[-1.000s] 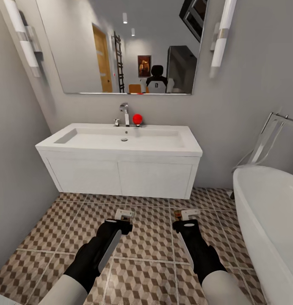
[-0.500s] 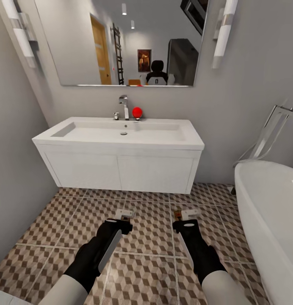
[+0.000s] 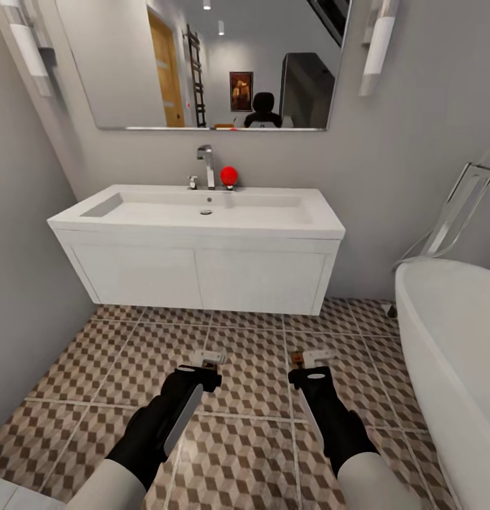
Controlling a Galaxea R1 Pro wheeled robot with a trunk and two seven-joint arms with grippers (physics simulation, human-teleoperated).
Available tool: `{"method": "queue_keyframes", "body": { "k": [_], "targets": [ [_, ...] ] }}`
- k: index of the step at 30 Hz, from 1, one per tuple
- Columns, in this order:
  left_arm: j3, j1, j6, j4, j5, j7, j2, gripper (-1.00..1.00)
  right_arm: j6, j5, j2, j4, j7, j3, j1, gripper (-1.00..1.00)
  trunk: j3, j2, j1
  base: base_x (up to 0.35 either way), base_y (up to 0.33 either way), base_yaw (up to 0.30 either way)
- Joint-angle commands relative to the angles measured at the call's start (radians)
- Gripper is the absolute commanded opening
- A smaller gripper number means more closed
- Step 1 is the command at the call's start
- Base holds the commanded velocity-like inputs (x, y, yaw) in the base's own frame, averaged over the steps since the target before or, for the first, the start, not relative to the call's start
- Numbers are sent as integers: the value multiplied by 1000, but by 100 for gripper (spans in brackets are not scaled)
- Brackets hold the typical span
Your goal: Take the four mousetraps from the cabinet in the bathroom and place them on the bathroom floor. Make sure all four end up on the same floor surface, and ensure that at least two of them are either under or directly next to the same bathroom sink.
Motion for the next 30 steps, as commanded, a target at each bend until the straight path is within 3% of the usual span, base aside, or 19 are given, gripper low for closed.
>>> {"method": "queue_keyframes", "body": {
  "k": [1, 22, 30],
  "targets": [
    [-2, -1, 3, -1, 9, 9, 1, -100, 6, 4, 0, -1, 0, 1, 0, -100, -6, -8, 4, 0, 0, 0],
    [-5, -1, -141, 40, 6, 6, 13, -100, -46, 4, 0, -1, 37, 4, 0, -100, -106, -155, 84, 0, 0, 0],
    [-29, -1, -206, 72, 6, 5, 13, -100, -54, 4, 0, -1, 37, 3, 0, -100, -144, -211, 115, 0, 0, 0]
  ]
}}
